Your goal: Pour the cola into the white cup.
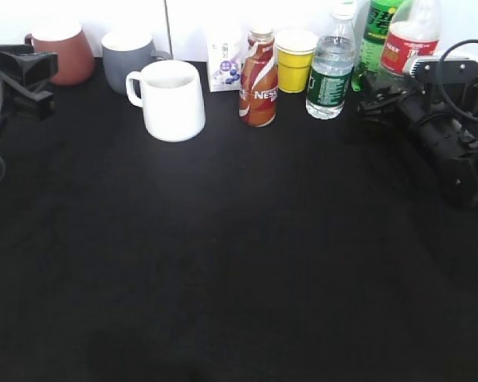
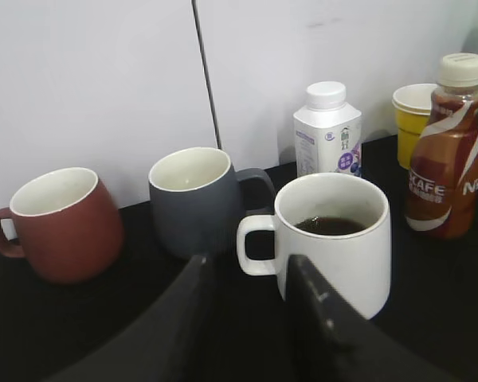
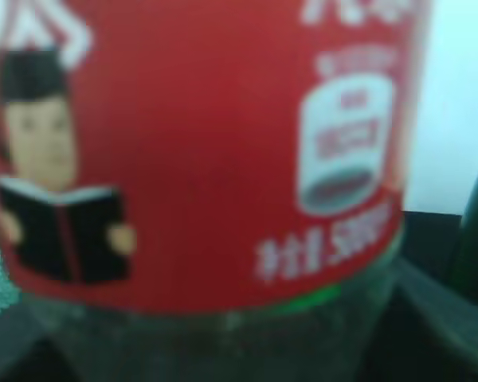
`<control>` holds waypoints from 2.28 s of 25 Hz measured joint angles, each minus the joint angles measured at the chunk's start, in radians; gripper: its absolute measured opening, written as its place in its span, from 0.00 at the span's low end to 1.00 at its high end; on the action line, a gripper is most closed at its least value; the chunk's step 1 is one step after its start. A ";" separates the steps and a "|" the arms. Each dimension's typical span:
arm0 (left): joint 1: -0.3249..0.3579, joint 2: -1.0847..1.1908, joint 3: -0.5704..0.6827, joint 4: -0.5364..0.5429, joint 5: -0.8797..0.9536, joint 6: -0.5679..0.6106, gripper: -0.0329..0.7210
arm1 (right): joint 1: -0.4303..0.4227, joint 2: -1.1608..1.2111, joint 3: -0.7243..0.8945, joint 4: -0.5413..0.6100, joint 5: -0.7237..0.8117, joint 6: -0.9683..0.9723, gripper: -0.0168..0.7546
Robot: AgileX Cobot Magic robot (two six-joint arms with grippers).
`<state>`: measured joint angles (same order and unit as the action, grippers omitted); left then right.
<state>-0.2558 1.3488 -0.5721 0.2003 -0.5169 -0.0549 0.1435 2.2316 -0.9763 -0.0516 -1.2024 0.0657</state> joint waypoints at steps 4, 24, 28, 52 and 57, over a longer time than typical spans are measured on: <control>0.000 0.000 0.000 0.000 0.008 0.000 0.36 | 0.000 -0.056 0.133 0.026 -0.006 0.000 0.83; 0.000 -0.403 -0.273 -0.244 1.732 0.080 0.72 | 0.008 -1.273 0.138 0.097 2.105 -0.048 0.77; 0.000 -0.763 -0.252 -0.252 1.702 0.082 0.67 | 0.008 -1.584 0.140 0.104 2.165 -0.050 0.77; 0.009 -1.145 0.049 -0.269 1.581 0.083 0.66 | -0.003 -1.958 0.470 0.087 2.238 -0.087 0.77; 0.162 -1.283 0.052 -0.270 1.580 0.083 0.65 | -0.191 -2.171 0.470 0.086 2.238 -0.087 0.77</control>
<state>-0.0937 0.0656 -0.5202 -0.0694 1.0629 0.0284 -0.0479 0.0605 -0.5068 0.0339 1.0360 -0.0215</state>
